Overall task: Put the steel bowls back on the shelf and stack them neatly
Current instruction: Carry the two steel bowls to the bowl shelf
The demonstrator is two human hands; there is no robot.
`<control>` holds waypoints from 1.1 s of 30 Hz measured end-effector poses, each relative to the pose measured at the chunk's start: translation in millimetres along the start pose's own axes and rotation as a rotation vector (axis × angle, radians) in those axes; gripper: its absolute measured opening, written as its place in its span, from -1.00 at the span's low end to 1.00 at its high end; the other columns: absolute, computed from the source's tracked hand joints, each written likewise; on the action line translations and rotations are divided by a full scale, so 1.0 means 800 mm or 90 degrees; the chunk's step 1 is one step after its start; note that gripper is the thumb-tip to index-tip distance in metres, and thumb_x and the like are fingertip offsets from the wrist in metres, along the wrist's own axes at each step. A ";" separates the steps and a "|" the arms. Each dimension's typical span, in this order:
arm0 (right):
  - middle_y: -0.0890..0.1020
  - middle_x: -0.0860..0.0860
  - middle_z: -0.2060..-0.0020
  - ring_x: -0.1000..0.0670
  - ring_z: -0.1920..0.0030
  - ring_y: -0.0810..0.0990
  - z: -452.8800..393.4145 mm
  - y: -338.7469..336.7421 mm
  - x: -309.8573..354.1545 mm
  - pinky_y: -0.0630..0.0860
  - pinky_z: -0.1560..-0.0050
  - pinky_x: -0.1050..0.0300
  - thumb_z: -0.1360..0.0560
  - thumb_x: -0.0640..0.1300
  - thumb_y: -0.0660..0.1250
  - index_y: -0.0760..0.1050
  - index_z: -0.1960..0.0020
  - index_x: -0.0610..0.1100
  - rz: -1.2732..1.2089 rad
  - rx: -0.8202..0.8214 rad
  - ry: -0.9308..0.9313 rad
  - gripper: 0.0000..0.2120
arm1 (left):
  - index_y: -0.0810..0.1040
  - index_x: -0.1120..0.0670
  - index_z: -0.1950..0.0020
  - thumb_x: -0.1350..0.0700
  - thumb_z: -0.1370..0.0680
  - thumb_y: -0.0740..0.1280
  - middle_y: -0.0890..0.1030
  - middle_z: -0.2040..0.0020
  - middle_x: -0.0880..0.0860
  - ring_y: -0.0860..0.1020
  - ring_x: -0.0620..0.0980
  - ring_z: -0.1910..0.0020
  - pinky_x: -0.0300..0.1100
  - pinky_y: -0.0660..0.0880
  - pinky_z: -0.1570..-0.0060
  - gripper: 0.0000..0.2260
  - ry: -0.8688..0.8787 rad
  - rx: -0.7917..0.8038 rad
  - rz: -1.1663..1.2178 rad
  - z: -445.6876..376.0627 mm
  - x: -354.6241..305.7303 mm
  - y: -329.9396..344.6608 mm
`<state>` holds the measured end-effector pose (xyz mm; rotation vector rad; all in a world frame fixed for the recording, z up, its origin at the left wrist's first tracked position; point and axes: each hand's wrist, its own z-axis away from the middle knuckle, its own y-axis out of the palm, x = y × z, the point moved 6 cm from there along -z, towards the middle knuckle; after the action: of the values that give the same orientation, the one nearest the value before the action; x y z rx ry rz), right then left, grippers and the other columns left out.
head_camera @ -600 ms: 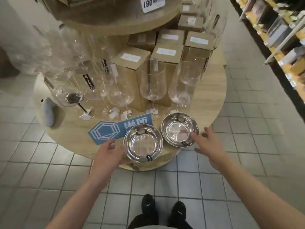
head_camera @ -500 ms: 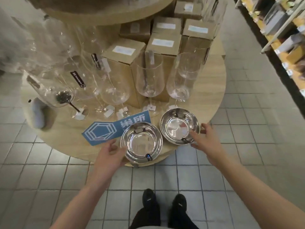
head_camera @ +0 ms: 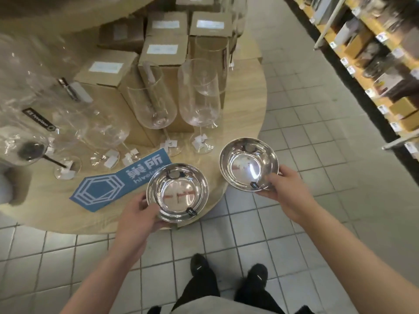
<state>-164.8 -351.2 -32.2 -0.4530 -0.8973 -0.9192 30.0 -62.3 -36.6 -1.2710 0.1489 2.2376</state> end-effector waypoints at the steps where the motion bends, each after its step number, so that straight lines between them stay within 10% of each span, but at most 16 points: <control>1: 0.68 -0.25 0.01 -0.15 0.06 0.72 0.006 -0.023 0.003 0.68 0.16 0.08 -0.53 -0.43 0.26 0.55 -0.18 -0.27 -0.008 -0.016 -0.004 -0.74 | 0.62 0.10 -0.19 0.33 -0.57 0.33 0.74 0.00 0.13 0.74 0.12 0.14 -0.13 0.65 0.29 -0.74 0.003 0.010 0.001 0.005 -0.006 0.011; 8: 0.68 -0.24 -0.10 -0.18 -0.01 0.74 0.066 -0.221 0.026 0.68 0.03 -0.01 -0.53 -0.39 0.30 0.53 -0.28 -0.21 -0.049 -0.128 -0.062 -0.66 | 0.63 -0.03 -0.11 0.27 -0.49 0.37 0.76 0.06 0.07 0.74 0.11 0.11 0.14 0.65 -0.02 -0.73 0.026 0.077 -0.059 0.036 -0.043 0.139; 13: 0.68 -0.18 -0.11 -0.19 -0.04 0.73 0.119 -0.356 0.035 0.69 0.09 0.03 -0.55 -0.37 0.31 0.54 -0.28 -0.18 -0.072 -0.214 -0.099 -0.68 | 0.65 0.09 -0.03 0.34 -0.48 0.35 0.75 0.18 0.12 0.72 0.01 0.30 -0.21 0.60 0.41 -0.78 0.072 0.161 -0.066 0.057 -0.083 0.272; 16: 0.71 -0.18 -0.05 -0.15 0.04 0.75 0.138 -0.415 0.033 0.69 0.17 0.08 -0.55 -0.39 0.30 0.54 -0.23 -0.19 -0.107 -0.260 -0.112 -0.71 | 0.62 0.20 0.05 0.37 -0.48 0.34 0.67 0.20 0.24 0.62 0.13 0.26 -0.14 0.62 0.33 -0.87 0.092 0.224 -0.067 0.074 -0.104 0.345; 33: 0.76 -0.18 0.09 -0.18 0.09 0.76 0.020 -0.523 0.085 0.69 0.20 0.11 -0.54 -0.42 0.29 0.55 -0.16 -0.30 -0.229 -0.353 -0.099 -0.79 | 0.62 0.15 -0.08 0.32 -0.57 0.27 0.70 0.26 0.09 0.68 0.02 0.31 -0.21 0.57 0.45 -0.82 0.056 0.328 -0.134 -0.028 -0.203 0.585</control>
<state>-501.3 -603.8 21.3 -0.8639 -0.8720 -1.4896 -130.5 -529.5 4.2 -1.0435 0.5585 1.8054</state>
